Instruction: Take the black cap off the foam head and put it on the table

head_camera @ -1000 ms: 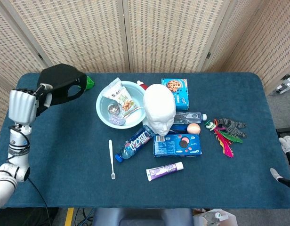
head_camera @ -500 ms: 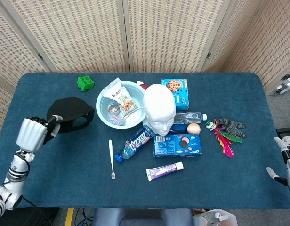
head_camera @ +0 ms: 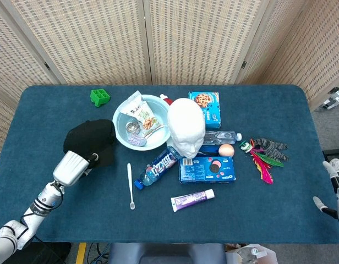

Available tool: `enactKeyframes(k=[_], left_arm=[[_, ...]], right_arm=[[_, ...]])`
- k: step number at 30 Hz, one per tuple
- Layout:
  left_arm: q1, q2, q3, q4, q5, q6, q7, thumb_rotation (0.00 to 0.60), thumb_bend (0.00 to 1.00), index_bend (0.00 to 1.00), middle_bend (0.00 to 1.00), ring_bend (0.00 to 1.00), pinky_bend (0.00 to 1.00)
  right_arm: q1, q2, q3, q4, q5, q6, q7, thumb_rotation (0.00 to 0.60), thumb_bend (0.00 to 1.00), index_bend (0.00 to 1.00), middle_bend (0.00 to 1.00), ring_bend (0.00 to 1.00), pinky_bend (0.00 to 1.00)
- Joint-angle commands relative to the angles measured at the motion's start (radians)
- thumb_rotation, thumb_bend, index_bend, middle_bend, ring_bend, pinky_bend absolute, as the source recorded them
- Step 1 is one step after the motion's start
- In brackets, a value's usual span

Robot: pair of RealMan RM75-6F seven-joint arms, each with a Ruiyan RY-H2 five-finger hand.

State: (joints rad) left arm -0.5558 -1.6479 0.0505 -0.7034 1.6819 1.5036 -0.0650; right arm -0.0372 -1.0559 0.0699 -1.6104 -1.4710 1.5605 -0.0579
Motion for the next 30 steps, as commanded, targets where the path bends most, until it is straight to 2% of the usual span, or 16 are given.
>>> enactKeyframes(k=[1, 3, 5, 9, 12, 15, 19, 21, 24, 25, 26, 30], left_arm=[[0.005, 0.038, -0.004, -0.119, -0.060, -0.128, 0.110, 0.600, 0.21, 0.45, 0.94, 1.00, 1.00], [0.011, 0.077, -0.020, -0.215, -0.104, -0.181, 0.180, 0.600, 0.08, 0.33, 0.92, 1.00, 1.00], [0.019, 0.114, -0.035, -0.300, -0.149, -0.224, 0.252, 0.600, 0.01, 0.22, 0.90, 0.99, 1.00], [0.046, 0.197, -0.068, -0.490, -0.255, -0.283, 0.393, 0.600, 0.00, 0.03, 0.84, 0.95, 1.00], [0.072, 0.251, -0.087, -0.608, -0.326, -0.289, 0.479, 0.600, 0.00, 0.00, 0.75, 0.86, 1.00], [0.100, 0.288, -0.100, -0.694, -0.374, -0.266, 0.534, 0.600, 0.00, 0.00, 0.60, 0.75, 1.00], [0.136, 0.332, -0.100, -0.789, -0.436, -0.256, 0.582, 0.600, 0.00, 0.00, 0.40, 0.55, 0.98], [0.150, 0.361, -0.102, -0.849, -0.480, -0.257, 0.616, 0.600, 0.00, 0.00, 0.29, 0.44, 0.90], [0.168, 0.388, -0.109, -0.918, -0.535, -0.253, 0.631, 0.600, 0.00, 0.00, 0.09, 0.22, 0.60], [0.176, 0.395, -0.116, -0.937, -0.545, -0.237, 0.629, 0.600, 0.00, 0.00, 0.05, 0.18, 0.54], [0.189, 0.394, -0.125, -0.941, -0.535, -0.204, 0.610, 0.600, 0.00, 0.00, 0.04, 0.16, 0.49], [0.237, 0.381, -0.142, -0.942, -0.504, -0.114, 0.521, 0.600, 0.00, 0.00, 0.03, 0.15, 0.48]], right_arm=[[0.000, 0.000, 0.000, -0.001, 0.000, 0.000, -0.002, 0.600, 0.19, 0.13, 0.22, 0.19, 0.34], [-0.001, -0.001, 0.000, -0.002, 0.003, 0.000, -0.004, 0.600, 0.19, 0.13, 0.22, 0.19, 0.34], [-0.001, -0.002, -0.001, -0.003, 0.005, -0.002, -0.005, 0.600, 0.19, 0.13, 0.22, 0.19, 0.34], [0.000, -0.003, 0.000, -0.003, 0.007, -0.002, -0.008, 0.600, 0.19, 0.13, 0.22, 0.19, 0.34], [0.001, -0.003, 0.001, -0.003, 0.009, -0.004, -0.009, 0.600, 0.19, 0.13, 0.22, 0.19, 0.34], [0.003, -0.003, 0.002, -0.001, 0.014, -0.009, -0.008, 0.600, 0.19, 0.13, 0.22, 0.19, 0.34], [0.009, -0.005, 0.003, 0.002, 0.015, -0.018, -0.007, 0.600, 0.19, 0.13, 0.22, 0.19, 0.34], [0.012, -0.005, 0.004, 0.004, 0.014, -0.021, -0.008, 0.600, 0.19, 0.13, 0.22, 0.19, 0.34], [0.016, -0.007, 0.005, 0.005, 0.013, -0.024, -0.008, 0.600, 0.19, 0.13, 0.22, 0.19, 0.34], [0.016, -0.008, 0.005, 0.006, 0.012, -0.024, -0.007, 0.600, 0.19, 0.13, 0.22, 0.19, 0.34], [0.017, -0.009, 0.004, 0.007, 0.011, -0.026, -0.006, 0.600, 0.19, 0.13, 0.22, 0.19, 0.34], [0.016, -0.009, -0.002, 0.011, 0.006, -0.029, -0.005, 0.600, 0.19, 0.13, 0.22, 0.19, 0.34]])
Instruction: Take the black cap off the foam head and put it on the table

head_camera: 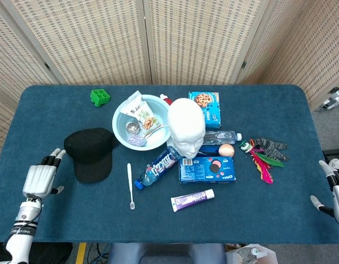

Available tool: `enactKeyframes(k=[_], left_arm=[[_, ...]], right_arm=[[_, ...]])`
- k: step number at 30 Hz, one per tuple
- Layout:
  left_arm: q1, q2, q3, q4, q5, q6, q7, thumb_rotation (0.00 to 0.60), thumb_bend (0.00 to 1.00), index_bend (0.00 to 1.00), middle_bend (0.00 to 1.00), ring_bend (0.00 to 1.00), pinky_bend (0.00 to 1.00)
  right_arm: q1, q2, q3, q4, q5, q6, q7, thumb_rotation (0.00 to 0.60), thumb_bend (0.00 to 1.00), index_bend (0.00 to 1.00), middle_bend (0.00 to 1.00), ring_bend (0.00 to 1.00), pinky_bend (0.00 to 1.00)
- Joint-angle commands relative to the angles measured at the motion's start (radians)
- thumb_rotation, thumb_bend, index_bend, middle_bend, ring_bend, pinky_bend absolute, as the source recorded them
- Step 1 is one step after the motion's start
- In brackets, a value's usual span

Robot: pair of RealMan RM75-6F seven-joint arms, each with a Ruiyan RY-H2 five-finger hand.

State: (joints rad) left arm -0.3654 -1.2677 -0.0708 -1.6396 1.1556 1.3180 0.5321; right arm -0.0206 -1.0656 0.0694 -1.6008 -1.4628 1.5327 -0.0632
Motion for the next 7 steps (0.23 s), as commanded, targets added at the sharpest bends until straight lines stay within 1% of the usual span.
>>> enactKeyframes(k=[1, 3, 7], left_arm=[[0.059, 0.007, -0.020, -0.016, 0.034, 0.078, -0.128, 0.600, 0.00, 0.00, 0.03, 0.16, 0.48], [0.081, 0.026, -0.015, -0.032, 0.046, 0.081, -0.200, 0.600, 0.00, 0.00, 0.03, 0.16, 0.48], [0.115, 0.056, 0.002, -0.064, 0.052, 0.093, -0.231, 0.600, 0.00, 0.00, 0.03, 0.17, 0.45]], right_arm=[[0.000, 0.001, -0.005, 0.004, -0.006, -0.002, 0.001, 0.600, 0.19, 0.13, 0.22, 0.19, 0.34], [0.004, 0.003, -0.011, 0.010, -0.023, -0.004, 0.006, 0.600, 0.19, 0.13, 0.22, 0.19, 0.34], [0.015, 0.006, -0.029, 0.023, -0.070, -0.012, 0.039, 0.600, 0.19, 0.13, 0.22, 0.19, 0.34]])
